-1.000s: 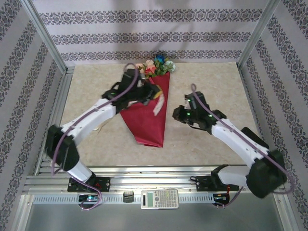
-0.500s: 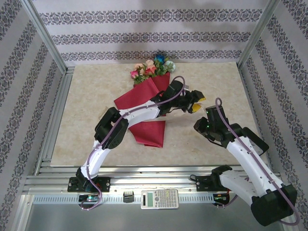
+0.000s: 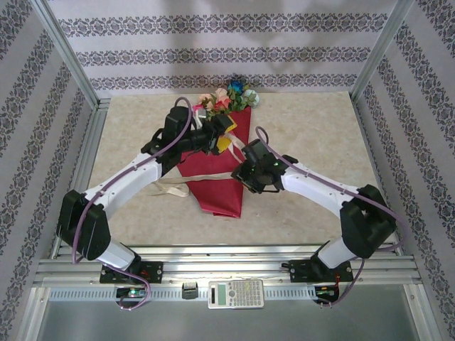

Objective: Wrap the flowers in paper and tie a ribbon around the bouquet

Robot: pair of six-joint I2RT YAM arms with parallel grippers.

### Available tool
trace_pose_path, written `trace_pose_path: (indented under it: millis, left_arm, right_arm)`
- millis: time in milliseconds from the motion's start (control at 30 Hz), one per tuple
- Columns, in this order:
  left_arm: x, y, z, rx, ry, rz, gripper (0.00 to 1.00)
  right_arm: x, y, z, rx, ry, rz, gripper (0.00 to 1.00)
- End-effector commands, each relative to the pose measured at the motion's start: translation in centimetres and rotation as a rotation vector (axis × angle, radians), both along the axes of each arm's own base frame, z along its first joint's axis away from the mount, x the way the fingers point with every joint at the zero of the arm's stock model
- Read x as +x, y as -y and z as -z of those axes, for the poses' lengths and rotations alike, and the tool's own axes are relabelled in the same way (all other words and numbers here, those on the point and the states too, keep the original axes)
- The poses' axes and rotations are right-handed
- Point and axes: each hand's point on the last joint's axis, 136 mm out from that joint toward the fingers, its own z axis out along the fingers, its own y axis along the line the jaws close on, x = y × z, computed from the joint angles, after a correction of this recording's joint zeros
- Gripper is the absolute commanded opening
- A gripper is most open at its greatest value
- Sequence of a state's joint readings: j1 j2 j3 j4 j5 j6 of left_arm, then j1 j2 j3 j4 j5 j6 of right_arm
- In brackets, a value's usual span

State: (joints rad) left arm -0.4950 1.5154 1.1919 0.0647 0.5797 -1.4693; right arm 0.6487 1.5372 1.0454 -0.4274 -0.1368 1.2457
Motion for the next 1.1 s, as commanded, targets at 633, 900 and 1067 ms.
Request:
trace_pose_path:
  millis: [633,900,1067]
  left_arm:
    - [-0.9,-2.7,5.7,0.222,-0.198,-0.048,0.53]
    - [-8.2,-19.1,12.5,0.523,-0.448,-0.301,0.51]
    - [-11.1,-24.9,16.2,0.53,-0.574,-0.409,0.44]
  right_arm:
    - [1.2,4.4,-0.5,0.056,0.057,0.099,0.62]
    - [0.4,-2.4,1.4,0.066,-0.138,0.134,0.64]
    - [2.2,-6.5,1.9,0.092,-0.212,0.216,0.59]
